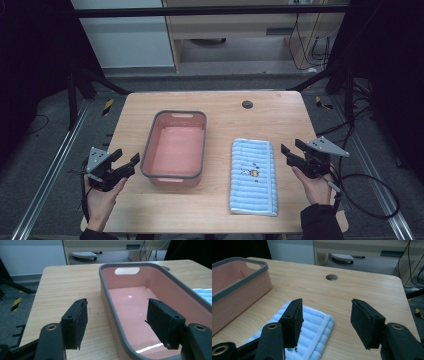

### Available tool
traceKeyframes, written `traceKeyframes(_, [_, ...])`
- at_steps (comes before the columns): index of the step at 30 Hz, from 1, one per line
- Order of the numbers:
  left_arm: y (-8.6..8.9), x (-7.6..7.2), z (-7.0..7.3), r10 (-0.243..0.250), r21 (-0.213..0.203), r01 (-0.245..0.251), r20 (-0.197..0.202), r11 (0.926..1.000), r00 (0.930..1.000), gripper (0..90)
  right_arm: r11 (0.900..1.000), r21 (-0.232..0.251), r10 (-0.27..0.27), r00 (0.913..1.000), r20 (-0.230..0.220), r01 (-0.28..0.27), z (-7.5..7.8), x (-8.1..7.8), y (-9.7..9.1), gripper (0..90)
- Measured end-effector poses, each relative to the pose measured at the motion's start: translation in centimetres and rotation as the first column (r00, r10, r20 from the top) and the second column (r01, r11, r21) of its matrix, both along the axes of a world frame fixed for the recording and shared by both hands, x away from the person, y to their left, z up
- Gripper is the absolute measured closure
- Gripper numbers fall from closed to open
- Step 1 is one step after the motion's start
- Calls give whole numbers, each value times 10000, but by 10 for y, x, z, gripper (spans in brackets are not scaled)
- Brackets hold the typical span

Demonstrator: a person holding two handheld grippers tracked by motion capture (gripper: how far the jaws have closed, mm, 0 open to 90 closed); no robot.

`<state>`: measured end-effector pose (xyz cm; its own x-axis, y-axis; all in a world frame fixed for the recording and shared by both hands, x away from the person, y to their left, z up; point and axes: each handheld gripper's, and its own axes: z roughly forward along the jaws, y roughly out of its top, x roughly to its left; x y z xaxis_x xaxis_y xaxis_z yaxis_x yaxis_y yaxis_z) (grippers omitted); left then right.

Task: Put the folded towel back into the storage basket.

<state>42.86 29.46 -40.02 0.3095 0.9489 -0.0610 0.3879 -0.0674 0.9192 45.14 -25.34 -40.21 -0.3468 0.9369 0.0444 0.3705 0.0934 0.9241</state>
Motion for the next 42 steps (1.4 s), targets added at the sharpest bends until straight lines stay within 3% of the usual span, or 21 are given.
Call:
traceKeyframes(9, [-15,-2,14,-320,17,320,344,9995,9989,330,9997,-34,225,9994,266,-224,20,7,10,412])
traceKeyframes(20, [-46,-2,25,-907,98,903,556,9959,9943,336,9996,-76,278,9988,392,-275,33,14,11,410])
traceKeyframes(33, [-98,1,25,-1945,214,1937,457,9808,9798,336,9989,-185,426,9988,236,-421,35,28,14,415])
traceKeyframes(42, [-129,1,18,-2482,311,2474,254,9684,9684,339,9987,-269,424,9991,59,-422,32,35,13,415])
